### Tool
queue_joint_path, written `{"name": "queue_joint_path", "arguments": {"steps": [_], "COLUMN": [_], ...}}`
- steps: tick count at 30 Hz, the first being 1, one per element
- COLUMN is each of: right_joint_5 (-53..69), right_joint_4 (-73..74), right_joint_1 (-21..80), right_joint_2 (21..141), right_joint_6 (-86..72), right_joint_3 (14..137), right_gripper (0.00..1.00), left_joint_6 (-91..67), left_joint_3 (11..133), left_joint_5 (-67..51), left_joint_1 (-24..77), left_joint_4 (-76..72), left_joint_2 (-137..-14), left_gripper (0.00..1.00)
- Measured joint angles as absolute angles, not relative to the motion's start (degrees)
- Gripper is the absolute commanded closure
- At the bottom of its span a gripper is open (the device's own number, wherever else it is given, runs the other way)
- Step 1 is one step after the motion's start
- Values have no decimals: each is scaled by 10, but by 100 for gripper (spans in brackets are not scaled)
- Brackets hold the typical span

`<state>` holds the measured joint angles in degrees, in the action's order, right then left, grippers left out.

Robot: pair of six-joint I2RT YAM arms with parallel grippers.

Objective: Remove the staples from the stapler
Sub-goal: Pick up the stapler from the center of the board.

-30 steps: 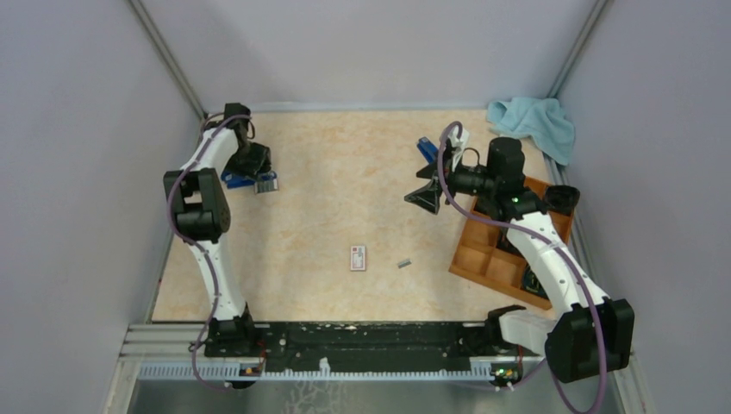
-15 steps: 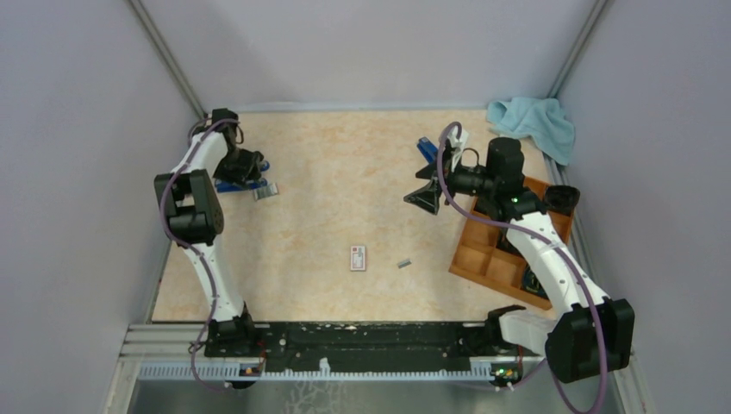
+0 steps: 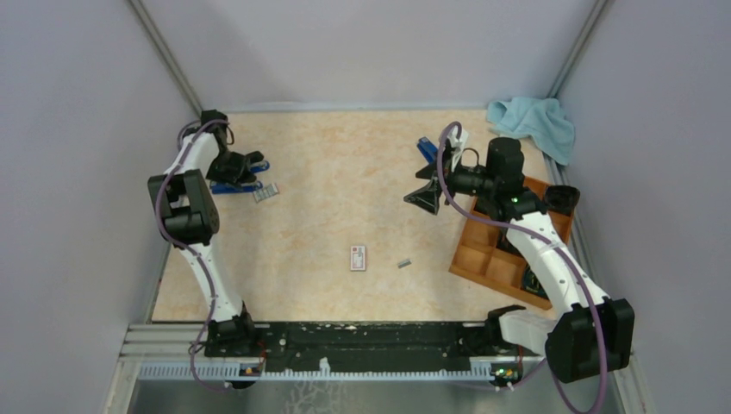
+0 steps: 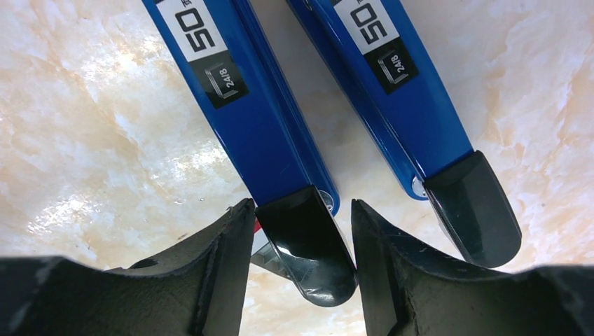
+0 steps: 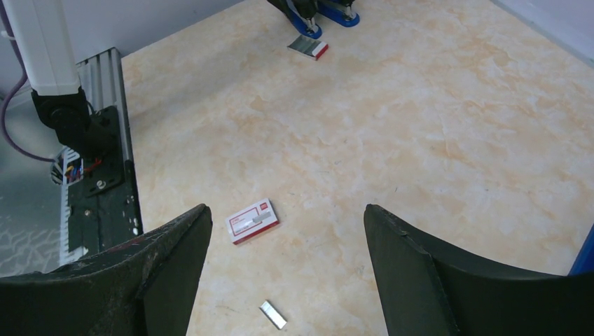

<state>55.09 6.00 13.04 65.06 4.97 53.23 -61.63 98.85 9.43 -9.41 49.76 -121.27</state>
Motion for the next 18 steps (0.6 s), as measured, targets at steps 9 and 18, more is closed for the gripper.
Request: {"name": "queue_joint_path", "arguments": {"steps": [9,18], "right_joint_5": [551,551], "right_joint_4": [60,60], "right_joint_1": [130,130], "right_joint_2": [651,651], "right_joint_6": [50,50], "right_joint_3": [532,532], "right_gripper": [20,20], "left_joint_6": [-612,-603], "left_joint_3": [988,971], "left_joint_5": [83,63], "left_joint_1": [-105,-110], "left_joint_4": [498,491], "left_joint_2": [-1213,-1200], "left_gripper": [53,87]}}
